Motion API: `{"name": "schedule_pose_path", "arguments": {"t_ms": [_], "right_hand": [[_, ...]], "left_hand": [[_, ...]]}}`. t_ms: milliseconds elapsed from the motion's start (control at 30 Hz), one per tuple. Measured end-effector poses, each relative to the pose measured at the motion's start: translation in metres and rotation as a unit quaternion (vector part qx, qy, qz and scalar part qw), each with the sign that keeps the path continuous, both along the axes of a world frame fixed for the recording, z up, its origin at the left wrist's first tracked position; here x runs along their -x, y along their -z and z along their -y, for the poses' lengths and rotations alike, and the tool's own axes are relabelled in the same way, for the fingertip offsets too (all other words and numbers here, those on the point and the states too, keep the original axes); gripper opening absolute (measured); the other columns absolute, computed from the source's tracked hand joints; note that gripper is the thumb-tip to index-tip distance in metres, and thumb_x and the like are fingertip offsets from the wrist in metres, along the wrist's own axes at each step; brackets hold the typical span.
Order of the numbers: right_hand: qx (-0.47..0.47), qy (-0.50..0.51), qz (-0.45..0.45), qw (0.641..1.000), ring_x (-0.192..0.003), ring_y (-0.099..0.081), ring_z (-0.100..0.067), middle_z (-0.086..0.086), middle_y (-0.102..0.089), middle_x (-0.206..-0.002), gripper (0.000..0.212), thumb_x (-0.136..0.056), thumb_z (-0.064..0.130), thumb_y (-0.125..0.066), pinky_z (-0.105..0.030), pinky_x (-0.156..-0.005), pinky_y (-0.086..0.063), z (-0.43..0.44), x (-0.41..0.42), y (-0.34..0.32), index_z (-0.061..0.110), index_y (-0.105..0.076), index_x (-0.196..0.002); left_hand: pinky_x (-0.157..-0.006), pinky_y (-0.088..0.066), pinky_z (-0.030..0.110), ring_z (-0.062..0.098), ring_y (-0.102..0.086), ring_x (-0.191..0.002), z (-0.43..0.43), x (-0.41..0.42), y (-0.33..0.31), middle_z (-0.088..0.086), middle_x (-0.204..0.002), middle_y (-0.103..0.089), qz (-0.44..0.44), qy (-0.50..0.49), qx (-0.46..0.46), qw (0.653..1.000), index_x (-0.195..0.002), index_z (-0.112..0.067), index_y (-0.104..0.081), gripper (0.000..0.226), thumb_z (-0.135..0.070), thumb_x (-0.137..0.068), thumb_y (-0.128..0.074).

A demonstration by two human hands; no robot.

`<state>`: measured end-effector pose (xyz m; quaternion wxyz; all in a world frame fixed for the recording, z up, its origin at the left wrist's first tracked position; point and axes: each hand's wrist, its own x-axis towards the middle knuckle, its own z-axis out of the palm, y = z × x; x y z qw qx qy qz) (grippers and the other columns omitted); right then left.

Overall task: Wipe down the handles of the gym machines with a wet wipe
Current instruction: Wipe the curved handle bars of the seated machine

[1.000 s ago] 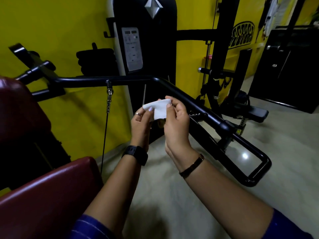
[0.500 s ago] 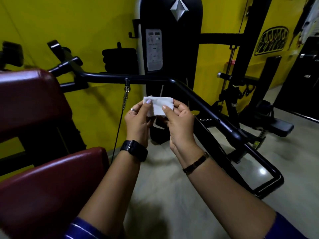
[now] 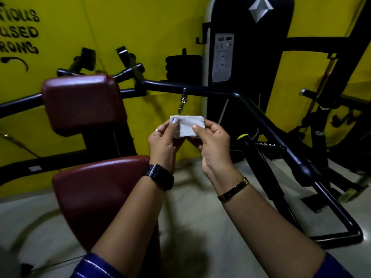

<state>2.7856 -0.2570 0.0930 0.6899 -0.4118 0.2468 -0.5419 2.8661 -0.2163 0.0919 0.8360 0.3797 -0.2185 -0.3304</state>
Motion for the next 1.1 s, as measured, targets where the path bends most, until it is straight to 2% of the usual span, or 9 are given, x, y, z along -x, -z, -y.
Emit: {"name": "schedule_pose_path", "arguments": {"t_ms": [233, 367, 433, 467, 533, 633, 833, 1000, 1100], "right_hand": [[-0.015, -0.086, 0.014, 0.996, -0.067, -0.063, -0.009, -0.005, -0.065, -0.081, 0.01, -0.093, 0.0, -0.055, -0.025, -0.065, -0.055, -0.021, 0.005, -0.01, 0.007, -0.061, -0.097], [-0.014, -0.123, 0.005, 0.992, -0.065, -0.064, -0.005, -0.003, -0.066, -0.082, 0.015, -0.091, -0.004, -0.057, -0.022, -0.062, -0.055, -0.034, 0.019, -0.012, 0.005, -0.06, -0.102], [-0.016, -0.148, 0.004, 0.989, -0.062, -0.065, -0.005, -0.001, -0.067, -0.077, 0.018, -0.089, -0.006, -0.058, -0.021, -0.061, -0.055, -0.044, 0.027, -0.011, 0.004, -0.06, -0.104], [-0.018, -0.16, 0.003, 0.987, -0.061, -0.065, -0.006, 0.0, -0.068, -0.074, 0.019, -0.089, -0.007, -0.058, -0.021, -0.06, -0.055, -0.048, 0.031, -0.011, 0.004, -0.06, -0.104], [-0.025, -0.192, 0.0, 0.981, -0.059, -0.064, -0.007, 0.002, -0.068, -0.068, 0.02, -0.088, -0.007, -0.059, -0.021, -0.057, -0.055, -0.058, 0.041, -0.01, 0.004, -0.06, -0.104], [-0.037, -0.234, -0.002, 0.971, -0.054, -0.063, -0.006, 0.003, -0.068, -0.062, 0.018, -0.086, -0.009, -0.059, -0.019, -0.051, -0.053, -0.073, 0.053, -0.005, 0.008, -0.061, -0.094], [-0.056, -0.294, -0.033, 0.954, -0.059, -0.063, -0.011, -0.007, -0.068, -0.077, 0.018, -0.084, -0.008, -0.063, -0.02, -0.052, -0.051, -0.118, 0.07, 0.011, 0.008, -0.063, -0.093], [-0.065, -0.348, -0.024, 0.935, -0.06, -0.065, -0.013, -0.009, -0.069, -0.076, 0.019, -0.084, -0.009, -0.062, -0.022, -0.053, -0.053, -0.156, 0.076, 0.012, 0.006, -0.062, -0.096], [-0.055, -0.374, -0.022, 0.925, -0.072, -0.067, -0.019, -0.012, -0.069, -0.085, 0.022, -0.084, -0.009, -0.063, -0.026, -0.064, -0.057, -0.175, 0.076, 0.011, 0.003, -0.062, -0.102]], "left_hand": [[-0.057, -0.055, 0.023, 0.013, -0.068, -0.064, -0.035, 0.012, -0.011, 0.004, -0.07, -0.071, -0.029, -0.077, 0.017, 0.996, -0.09, -0.004, -0.064, 0.008, -0.003, -0.094, -0.057], [-0.049, -0.051, 0.021, 0.011, -0.064, -0.057, -0.06, 0.029, -0.012, 0.01, -0.075, -0.064, -0.02, -0.124, -0.02, 0.992, -0.095, -0.002, -0.062, 0.006, -0.004, -0.094, -0.057], [-0.052, -0.053, 0.021, 0.013, -0.065, -0.06, -0.075, 0.04, -0.012, 0.008, -0.074, -0.066, -0.017, -0.149, -0.02, 0.988, -0.094, -0.004, -0.064, 0.007, -0.004, -0.094, -0.057], [-0.053, -0.054, 0.02, 0.012, -0.065, -0.06, -0.081, 0.045, -0.012, 0.006, -0.071, -0.068, -0.019, -0.159, -0.02, 0.987, -0.094, -0.005, -0.065, 0.008, -0.003, -0.094, -0.057], [-0.045, -0.047, 0.014, 0.004, -0.062, -0.052, -0.096, 0.058, -0.012, -0.003, -0.06, -0.067, -0.017, -0.189, -0.038, 0.981, -0.094, -0.007, -0.064, 0.009, -0.003, -0.095, -0.056], [-0.037, -0.039, 0.01, -0.001, -0.056, -0.042, -0.118, 0.076, -0.005, -0.008, -0.051, -0.062, -0.019, -0.226, -0.051, 0.973, -0.094, -0.009, -0.062, 0.011, -0.002, -0.095, -0.054], [-0.054, -0.054, 0.02, 0.01, -0.067, -0.058, -0.173, 0.102, 0.015, 0.0, -0.065, -0.07, -0.039, -0.281, -0.061, 0.957, -0.094, -0.008, -0.064, 0.011, -0.002, -0.095, -0.055], [-0.056, -0.056, 0.024, 0.014, -0.069, -0.065, -0.218, 0.115, 0.016, 0.001, -0.071, -0.071, -0.041, -0.325, -0.073, 0.942, -0.098, -0.007, -0.065, 0.009, -0.004, -0.094, -0.058], [-0.056, -0.056, 0.024, 0.014, -0.069, -0.064, -0.241, 0.12, 0.012, 0.002, -0.069, -0.071, -0.042, -0.348, -0.071, 0.934, -0.094, -0.006, -0.065, 0.009, -0.002, -0.094, -0.057]]}}
